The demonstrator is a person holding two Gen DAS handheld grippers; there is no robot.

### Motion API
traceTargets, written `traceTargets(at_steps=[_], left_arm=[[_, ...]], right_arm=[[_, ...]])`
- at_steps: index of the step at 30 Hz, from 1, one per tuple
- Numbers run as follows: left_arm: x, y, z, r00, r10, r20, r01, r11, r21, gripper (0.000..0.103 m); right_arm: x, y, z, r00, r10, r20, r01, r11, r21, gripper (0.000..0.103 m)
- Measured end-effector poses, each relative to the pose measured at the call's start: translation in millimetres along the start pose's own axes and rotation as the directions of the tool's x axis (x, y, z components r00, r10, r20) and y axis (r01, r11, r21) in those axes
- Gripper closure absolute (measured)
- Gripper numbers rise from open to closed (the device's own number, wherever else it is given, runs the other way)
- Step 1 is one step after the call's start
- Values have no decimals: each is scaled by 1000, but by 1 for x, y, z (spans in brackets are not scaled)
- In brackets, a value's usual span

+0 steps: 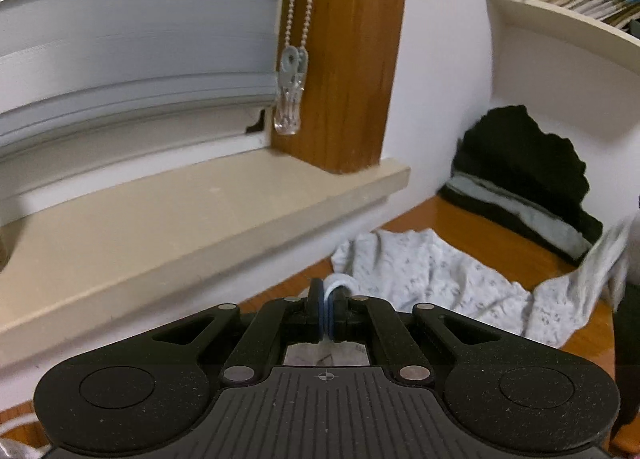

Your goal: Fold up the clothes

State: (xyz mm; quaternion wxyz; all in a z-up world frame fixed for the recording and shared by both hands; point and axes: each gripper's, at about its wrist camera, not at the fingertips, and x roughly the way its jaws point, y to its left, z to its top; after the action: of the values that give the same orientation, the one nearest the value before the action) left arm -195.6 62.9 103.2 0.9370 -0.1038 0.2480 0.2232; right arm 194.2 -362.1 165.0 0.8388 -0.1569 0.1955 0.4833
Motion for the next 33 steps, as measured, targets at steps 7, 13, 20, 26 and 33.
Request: traceTargets(at_steps=[7, 13, 20, 26, 33], left_arm=[[10, -3, -13, 999, 0, -33, -1, 1000, -9, 101], [24, -2, -22, 999, 12, -53, -14, 999, -32, 101], [33, 2, -25, 997, 15, -79, -17, 1000, -19, 101], [39, 6, -21, 998, 32, -62, -34, 999, -26, 101], [35, 12, -16, 999, 35, -16, -35, 999, -41, 101]], right_arm=[[90, 68, 2, 979, 202, -23, -202, 979, -3, 64], [199, 131, -14, 926, 366, -96, -357, 929, 97, 62], [237, 152, -19, 901, 392, -187, -378, 920, 106, 39], [248, 148, -15, 865, 462, -195, -443, 887, 135, 85], [240, 137, 28, 972, 229, -53, -232, 971, -52, 99]])
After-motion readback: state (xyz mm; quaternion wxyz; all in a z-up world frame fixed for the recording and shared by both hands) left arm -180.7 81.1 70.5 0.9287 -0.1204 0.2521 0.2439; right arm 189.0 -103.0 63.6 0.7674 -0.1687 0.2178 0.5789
